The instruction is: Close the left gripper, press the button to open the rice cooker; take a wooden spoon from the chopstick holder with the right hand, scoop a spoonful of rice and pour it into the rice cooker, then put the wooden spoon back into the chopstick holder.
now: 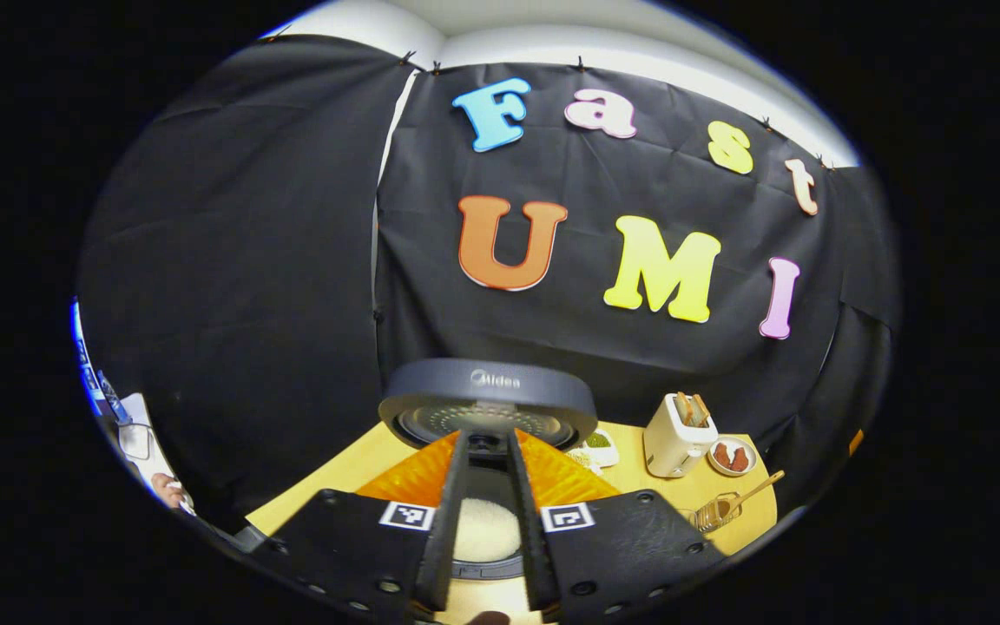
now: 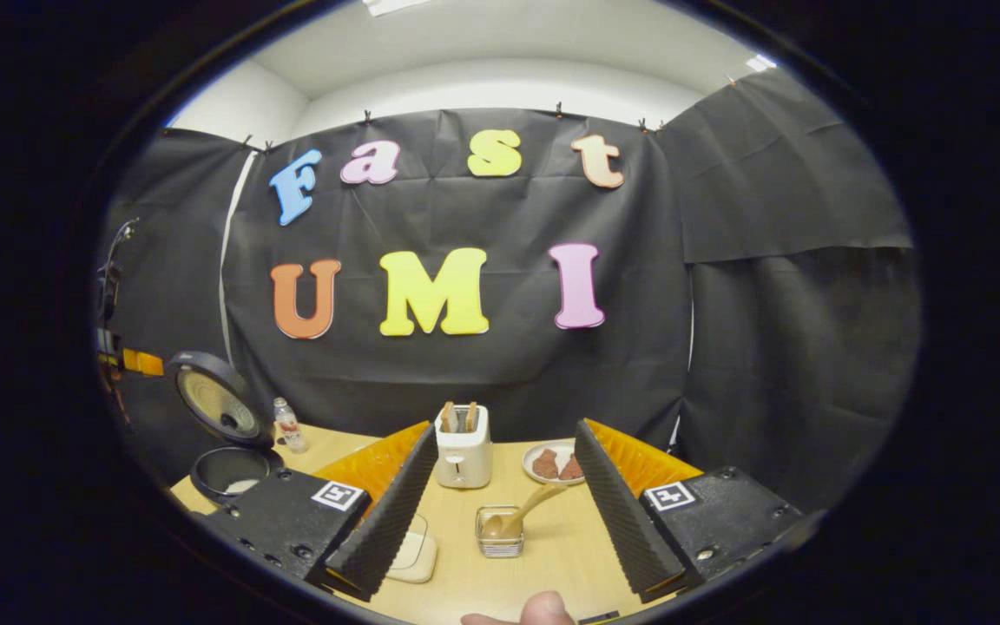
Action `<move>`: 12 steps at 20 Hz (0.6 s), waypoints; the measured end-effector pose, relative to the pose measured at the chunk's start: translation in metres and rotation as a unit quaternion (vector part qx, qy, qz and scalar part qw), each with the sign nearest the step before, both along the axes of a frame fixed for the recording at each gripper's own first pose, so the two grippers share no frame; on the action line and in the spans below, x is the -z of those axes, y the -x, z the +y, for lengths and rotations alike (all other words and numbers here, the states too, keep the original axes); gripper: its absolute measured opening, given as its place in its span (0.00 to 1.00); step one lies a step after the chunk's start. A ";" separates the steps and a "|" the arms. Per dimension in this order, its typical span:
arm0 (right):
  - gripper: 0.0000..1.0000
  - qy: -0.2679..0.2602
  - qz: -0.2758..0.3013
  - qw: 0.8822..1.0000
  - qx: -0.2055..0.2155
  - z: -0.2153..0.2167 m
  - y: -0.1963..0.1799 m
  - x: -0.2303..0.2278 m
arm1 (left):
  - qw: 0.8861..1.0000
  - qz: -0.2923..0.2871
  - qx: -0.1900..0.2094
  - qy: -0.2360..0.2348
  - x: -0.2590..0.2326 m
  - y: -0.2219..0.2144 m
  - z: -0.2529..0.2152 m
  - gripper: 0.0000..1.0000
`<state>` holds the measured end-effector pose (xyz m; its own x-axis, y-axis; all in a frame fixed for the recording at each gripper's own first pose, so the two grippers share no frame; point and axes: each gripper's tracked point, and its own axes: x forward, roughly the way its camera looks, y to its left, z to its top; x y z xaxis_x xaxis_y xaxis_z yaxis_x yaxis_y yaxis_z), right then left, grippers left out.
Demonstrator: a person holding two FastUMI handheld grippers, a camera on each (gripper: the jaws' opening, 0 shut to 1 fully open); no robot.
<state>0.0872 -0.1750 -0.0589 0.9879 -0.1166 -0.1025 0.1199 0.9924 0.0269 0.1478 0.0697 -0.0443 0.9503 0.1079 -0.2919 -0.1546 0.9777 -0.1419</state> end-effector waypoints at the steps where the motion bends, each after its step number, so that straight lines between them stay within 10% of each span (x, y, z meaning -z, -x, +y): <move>1: 1.00 -0.001 0.001 1.000 -0.001 0.000 0.001 0.001 | 1.000 -0.010 -0.002 -0.008 -0.008 0.003 0.000 0.36; 5: 1.00 -0.007 0.003 1.000 -0.004 0.000 0.006 0.004 | 0.998 -0.050 -0.013 -0.025 -0.032 0.018 -0.003 0.96; 12: 1.00 -0.016 0.024 0.999 -0.023 -0.003 0.004 0.031 | 0.994 -0.095 -0.009 -0.049 -0.051 0.041 -0.019 0.94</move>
